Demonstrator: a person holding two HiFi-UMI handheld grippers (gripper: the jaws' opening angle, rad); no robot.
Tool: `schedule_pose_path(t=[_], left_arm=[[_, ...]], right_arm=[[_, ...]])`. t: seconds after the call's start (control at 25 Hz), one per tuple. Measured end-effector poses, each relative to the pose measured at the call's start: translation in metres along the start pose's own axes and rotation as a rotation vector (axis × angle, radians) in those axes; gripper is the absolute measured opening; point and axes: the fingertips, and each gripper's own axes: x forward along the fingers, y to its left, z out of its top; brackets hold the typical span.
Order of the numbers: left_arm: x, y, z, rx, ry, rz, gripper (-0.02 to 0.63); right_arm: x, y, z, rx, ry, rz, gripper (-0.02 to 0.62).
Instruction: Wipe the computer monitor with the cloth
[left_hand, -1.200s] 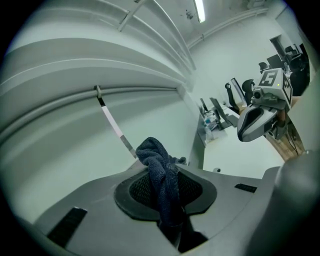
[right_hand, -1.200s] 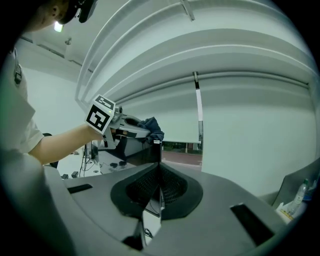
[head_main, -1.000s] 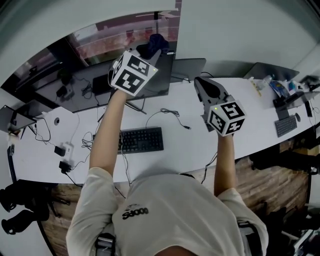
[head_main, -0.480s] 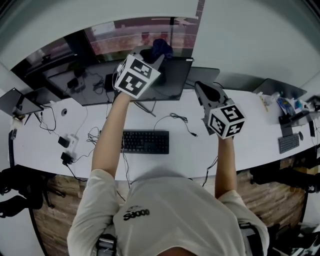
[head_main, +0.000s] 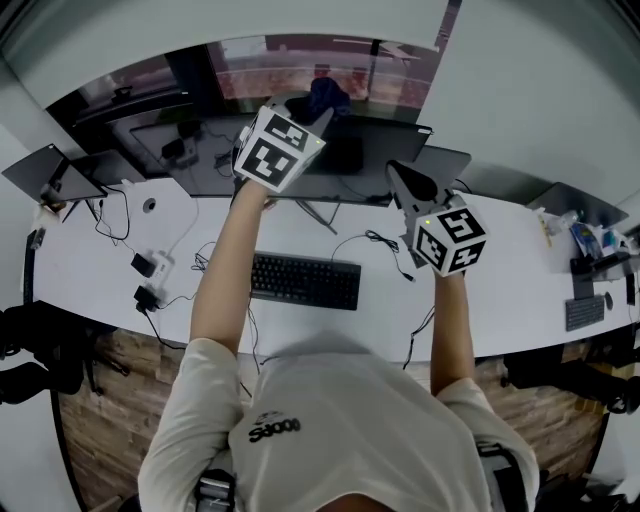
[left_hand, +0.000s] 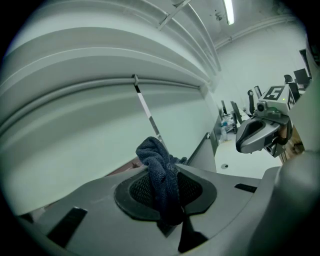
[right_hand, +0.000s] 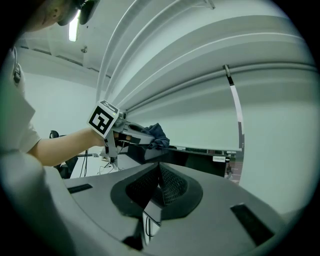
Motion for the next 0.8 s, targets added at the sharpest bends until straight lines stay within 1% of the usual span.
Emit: schedule_pose_path(t=[0.56, 0.8], left_arm=[[-0.054, 0.068, -0.053, -0.059, 0.015, 0.085, 0.083], [-0.078, 0.098, -0.077, -0.070, 0.020, 0.111, 0.083]], right_arm=[[0.062, 0.058, 0.009, -0.003, 0.006, 0.056, 0.006], [0.093, 0.092, 0.011, 0.004, 0.000, 0.086, 0.006]])
